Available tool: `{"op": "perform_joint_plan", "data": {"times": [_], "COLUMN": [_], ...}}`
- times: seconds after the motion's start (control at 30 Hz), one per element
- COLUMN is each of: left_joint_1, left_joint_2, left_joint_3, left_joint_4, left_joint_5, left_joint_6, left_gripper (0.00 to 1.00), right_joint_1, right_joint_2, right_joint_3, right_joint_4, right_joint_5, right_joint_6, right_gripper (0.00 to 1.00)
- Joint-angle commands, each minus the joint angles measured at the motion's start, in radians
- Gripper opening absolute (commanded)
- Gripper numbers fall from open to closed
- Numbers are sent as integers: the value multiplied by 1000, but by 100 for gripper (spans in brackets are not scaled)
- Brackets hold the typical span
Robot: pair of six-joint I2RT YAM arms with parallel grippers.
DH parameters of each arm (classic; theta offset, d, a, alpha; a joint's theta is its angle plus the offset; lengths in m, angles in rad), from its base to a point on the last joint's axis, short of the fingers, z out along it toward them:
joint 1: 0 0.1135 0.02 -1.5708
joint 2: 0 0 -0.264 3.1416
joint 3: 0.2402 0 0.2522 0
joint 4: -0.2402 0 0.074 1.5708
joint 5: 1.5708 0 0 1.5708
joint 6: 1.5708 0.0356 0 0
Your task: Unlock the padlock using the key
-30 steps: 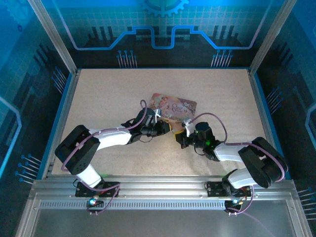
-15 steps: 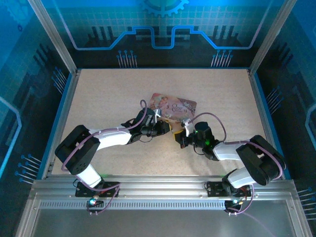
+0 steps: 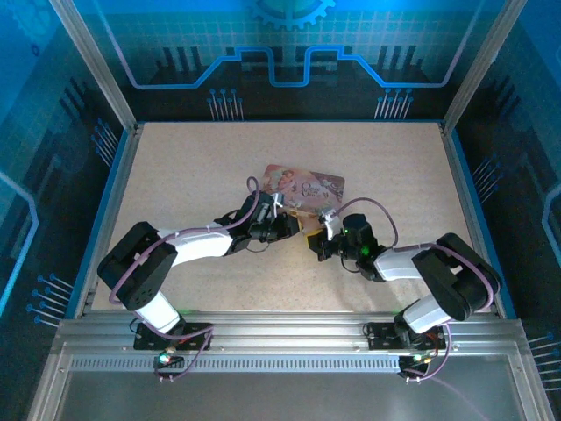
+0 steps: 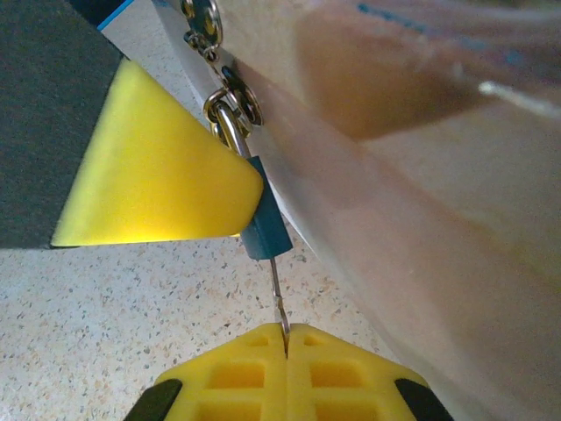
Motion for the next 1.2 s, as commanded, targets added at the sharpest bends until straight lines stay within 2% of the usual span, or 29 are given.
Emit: {"op": "perform_joint_plan", "data": {"times": [0.0,0.2,0.6,1.17], "left_joint_1": [-18,-17,-16,-15], "left_joint_2": [-44,-46,-52,-56], "left_joint_3": [42,42,52,34], "left_joint_4": [23,23,16,19], "left_joint_5": [68,68,79,73], "left_joint_6": [-7,-9,-15,-15], "left_gripper": [21,21,21,21], "right_joint_1": [-18,-38,-44,-56], "right_joint_2": [8,5,22,47], "right_joint_3": [55,56,91,110], "right_joint_4": [96,109,45,100], "right_joint_5": [-32,-45,-21,-72], "right_joint_6": [13,19,-65,-34], "right_gripper": [0,0,0,0]}}
